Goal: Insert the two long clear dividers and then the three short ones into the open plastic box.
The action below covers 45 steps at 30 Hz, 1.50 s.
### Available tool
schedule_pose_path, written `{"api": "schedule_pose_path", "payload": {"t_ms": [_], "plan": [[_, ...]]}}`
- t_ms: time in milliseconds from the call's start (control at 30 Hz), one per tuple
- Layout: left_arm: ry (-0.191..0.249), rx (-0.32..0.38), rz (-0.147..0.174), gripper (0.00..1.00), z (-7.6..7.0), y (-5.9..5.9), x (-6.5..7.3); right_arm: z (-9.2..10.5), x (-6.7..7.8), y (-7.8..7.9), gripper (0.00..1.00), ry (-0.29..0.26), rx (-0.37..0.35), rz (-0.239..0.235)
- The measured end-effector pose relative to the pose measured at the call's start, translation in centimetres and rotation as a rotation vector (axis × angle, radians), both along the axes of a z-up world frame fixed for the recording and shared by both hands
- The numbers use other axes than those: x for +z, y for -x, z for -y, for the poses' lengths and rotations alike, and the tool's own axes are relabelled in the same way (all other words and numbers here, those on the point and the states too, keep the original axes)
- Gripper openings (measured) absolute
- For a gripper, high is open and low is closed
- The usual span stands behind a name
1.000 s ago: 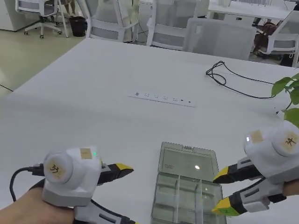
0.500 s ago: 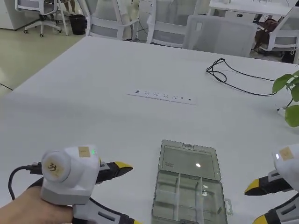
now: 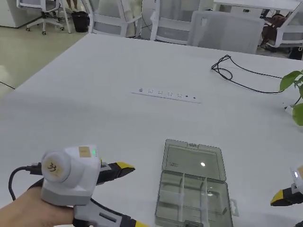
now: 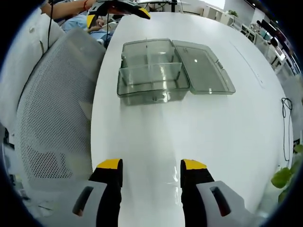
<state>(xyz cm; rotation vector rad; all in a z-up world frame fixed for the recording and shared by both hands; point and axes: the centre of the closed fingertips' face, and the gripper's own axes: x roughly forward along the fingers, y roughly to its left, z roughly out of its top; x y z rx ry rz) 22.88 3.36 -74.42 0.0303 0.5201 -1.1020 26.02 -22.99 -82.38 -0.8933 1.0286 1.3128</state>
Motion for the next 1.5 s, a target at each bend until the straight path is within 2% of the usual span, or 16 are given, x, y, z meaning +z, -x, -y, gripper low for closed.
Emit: {"api": "schedule_pose_path", "payload": {"t_ms": [200,600,700,900,1033,1500], "plan": [[0.005,0.005,-0.005,1.00,-0.1,0.0,0.0,1.7,-1.6,-0.3,0.49,0.075,0.067,0.023],[0.005,0.006,-0.016,1.00,-0.1,0.0,-0.1,2.5,-3.2,-0.9,0.43,0.111,0.105,0.047],[0.009,0.009,-0.017,1.00,-0.1,-0.2,0.0,2.7,-3.6,-0.6,0.42,0.122,0.120,0.046],[0.010,0.011,-0.017,1.00,-0.2,-0.3,0.0,2.6,-3.5,-0.9,0.40,0.119,0.119,0.057],[0.012,0.013,-0.018,1.00,-0.3,-0.3,0.0,2.4,-3.4,-1.1,0.33,0.111,0.102,0.058],[0.016,0.009,-0.014,1.00,-0.2,-0.2,0.2,2.3,-3.2,-1.1,0.33,0.110,0.092,0.071]]}}
